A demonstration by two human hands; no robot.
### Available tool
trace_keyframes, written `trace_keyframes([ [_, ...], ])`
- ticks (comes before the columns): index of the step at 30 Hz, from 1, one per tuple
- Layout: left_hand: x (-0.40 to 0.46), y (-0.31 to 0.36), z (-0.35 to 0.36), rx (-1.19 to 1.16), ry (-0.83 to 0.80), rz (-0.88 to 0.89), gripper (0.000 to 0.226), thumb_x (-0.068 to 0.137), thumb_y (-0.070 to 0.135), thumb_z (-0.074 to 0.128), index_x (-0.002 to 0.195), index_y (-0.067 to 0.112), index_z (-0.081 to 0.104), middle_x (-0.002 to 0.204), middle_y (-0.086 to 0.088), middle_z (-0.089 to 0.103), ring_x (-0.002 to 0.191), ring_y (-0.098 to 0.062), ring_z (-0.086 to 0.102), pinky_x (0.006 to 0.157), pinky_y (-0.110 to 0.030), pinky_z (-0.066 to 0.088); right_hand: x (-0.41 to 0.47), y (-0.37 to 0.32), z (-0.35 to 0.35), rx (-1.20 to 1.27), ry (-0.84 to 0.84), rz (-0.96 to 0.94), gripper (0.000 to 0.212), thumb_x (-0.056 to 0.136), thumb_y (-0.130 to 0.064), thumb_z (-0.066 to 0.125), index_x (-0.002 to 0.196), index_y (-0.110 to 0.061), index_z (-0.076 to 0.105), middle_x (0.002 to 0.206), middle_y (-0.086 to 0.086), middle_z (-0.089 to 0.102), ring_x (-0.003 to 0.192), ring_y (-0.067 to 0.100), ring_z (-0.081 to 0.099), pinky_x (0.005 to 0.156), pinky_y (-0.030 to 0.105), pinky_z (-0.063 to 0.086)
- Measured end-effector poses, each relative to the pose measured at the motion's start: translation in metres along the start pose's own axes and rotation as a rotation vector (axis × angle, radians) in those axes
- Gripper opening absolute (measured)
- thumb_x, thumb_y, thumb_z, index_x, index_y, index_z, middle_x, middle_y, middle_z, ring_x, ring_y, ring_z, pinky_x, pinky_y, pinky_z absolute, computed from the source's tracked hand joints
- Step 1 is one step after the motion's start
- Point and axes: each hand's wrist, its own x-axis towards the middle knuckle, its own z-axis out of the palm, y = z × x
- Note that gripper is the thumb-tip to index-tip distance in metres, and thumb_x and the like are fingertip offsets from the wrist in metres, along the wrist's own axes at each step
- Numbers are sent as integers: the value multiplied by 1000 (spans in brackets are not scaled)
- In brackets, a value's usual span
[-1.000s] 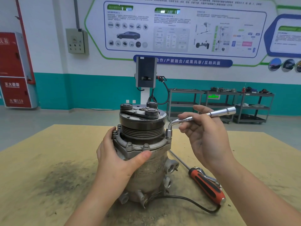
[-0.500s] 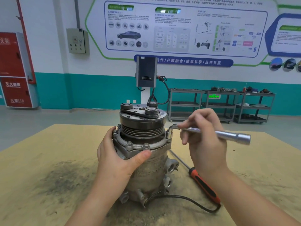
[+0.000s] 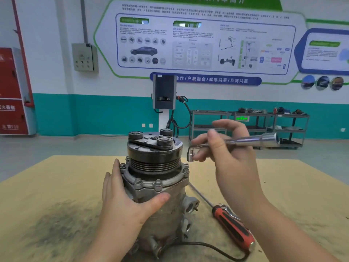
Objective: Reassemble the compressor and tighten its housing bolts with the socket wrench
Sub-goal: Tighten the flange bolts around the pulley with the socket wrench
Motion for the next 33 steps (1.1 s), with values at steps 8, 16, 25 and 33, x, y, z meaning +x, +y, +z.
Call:
trace_keyframes([
  [8, -1, 0, -1, 0, 14, 34, 138, 39, 75, 74, 155, 30, 14, 143, 13, 36, 141, -14, 30, 118, -45, 28, 10, 14, -7, 513, 105, 450, 16, 96, 4, 39, 102, -9, 43, 66, 13, 68, 45, 17, 55, 51, 25, 51],
  [16, -1, 1, 0, -2, 27, 45, 128, 40, 76, 70, 150, 29, 24, 141, 5, 43, 138, -18, 35, 114, -48, 34, 17, 21, -16, 660, 69, 746, 8, 88, -3, 43, 92, -5, 50, 66, 9, 64, 47, 15, 52, 47, 24, 50],
  [25, -4, 3, 1, 36, 68, 7, 135, 38, 83, 66, 152, 30, 20, 145, 7, 35, 140, -11, 24, 117, -42, 27, 15, 28, -18, 725, 139, 876, 18, 96, -5, 45, 86, 2, 58, 58, 7, 58, 44, 10, 53, 43, 21, 47],
  [33, -5, 5, 1, 53, 63, -15, 134, 38, 81, 63, 153, 31, 17, 147, 7, 33, 141, -12, 23, 118, -46, 28, 8, 20, -2, 338, 20, 339, 14, 98, -6, 47, 88, -9, 56, 71, 7, 70, 53, 16, 64, 57, 25, 55],
])
